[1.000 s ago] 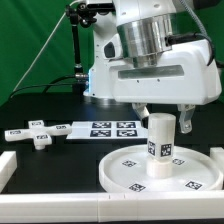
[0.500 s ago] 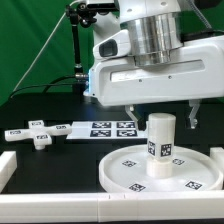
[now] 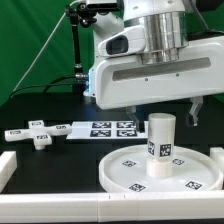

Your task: Assemble round table

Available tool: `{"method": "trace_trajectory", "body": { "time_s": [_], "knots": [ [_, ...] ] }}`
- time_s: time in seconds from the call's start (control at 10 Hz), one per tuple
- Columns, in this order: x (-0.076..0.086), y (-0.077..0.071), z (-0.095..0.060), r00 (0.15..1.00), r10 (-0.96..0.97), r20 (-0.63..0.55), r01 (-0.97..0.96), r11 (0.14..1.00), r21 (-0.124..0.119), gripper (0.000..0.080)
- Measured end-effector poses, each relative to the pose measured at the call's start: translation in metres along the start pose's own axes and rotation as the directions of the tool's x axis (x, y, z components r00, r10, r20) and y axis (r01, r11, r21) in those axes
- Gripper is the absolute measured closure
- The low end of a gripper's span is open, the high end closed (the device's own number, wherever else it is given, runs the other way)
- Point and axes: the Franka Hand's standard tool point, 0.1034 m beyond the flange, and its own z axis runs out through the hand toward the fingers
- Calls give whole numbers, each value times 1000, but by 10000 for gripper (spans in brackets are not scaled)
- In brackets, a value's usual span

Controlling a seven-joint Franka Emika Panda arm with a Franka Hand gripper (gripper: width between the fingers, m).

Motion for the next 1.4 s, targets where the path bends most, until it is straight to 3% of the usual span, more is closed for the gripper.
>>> {"method": "trace_trajectory", "body": {
  "time_s": [0.2,0.5,0.8,1.0,1.4],
  "knots": [
    [-1,-3,1,970,-244,19,244,970,-21,150],
    [-7,-12,4,856,-512,70,514,858,-13,150],
    [-8,-11,4,754,-652,76,654,756,0,150],
    [-8,-9,4,643,-761,83,763,646,8,150],
    [-9,-6,6,283,-951,124,957,289,32,150]
  ]
}}
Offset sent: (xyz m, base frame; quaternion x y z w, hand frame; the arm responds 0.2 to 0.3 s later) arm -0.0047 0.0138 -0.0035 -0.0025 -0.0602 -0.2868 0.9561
